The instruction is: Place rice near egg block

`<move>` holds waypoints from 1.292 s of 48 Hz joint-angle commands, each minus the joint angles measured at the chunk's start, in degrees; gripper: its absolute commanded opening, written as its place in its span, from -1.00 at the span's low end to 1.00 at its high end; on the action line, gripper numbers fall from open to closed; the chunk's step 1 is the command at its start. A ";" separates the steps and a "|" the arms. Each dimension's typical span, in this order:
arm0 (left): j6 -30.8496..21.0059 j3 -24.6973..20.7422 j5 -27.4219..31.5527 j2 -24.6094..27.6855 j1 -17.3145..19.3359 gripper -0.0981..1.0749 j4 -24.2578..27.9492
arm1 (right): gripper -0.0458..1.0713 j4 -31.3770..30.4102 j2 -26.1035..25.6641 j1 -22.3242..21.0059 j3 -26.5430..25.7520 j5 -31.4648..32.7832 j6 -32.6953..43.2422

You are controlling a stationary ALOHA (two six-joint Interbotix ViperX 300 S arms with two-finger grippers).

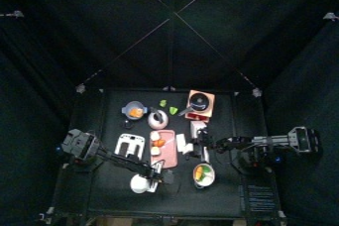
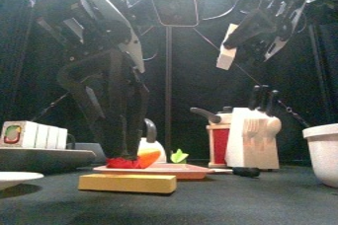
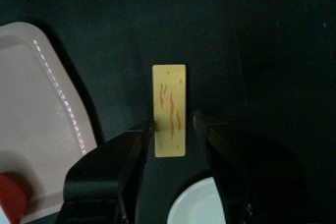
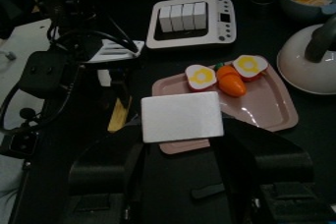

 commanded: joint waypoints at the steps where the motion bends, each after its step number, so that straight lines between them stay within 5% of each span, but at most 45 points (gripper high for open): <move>1: 0.18 -0.70 -1.32 -2.99 0.09 0.51 0.88 | 0.02 0.09 -0.53 0.09 -0.88 -0.26 -0.09; 15: 0.26 5.89 -12.92 -9.93 -0.35 0.51 5.19 | 0.02 0.09 1.85 0.09 -2.37 -0.53 -0.18; 36: 0.35 20.48 -35.24 -22.24 -0.18 0.51 4.31 | 0.03 1.41 6.77 2.46 -6.15 -0.97 0.18; 51: 0.53 27.69 -48.34 -26.89 0.09 0.51 2.99 | 0.03 18.81 13.45 9.23 -7.21 -1.05 -0.18; 62: 0.62 28.92 -48.69 -27.60 0.09 0.51 0.97 | 0.04 20.83 22.41 13.89 -10.99 -1.05 -0.26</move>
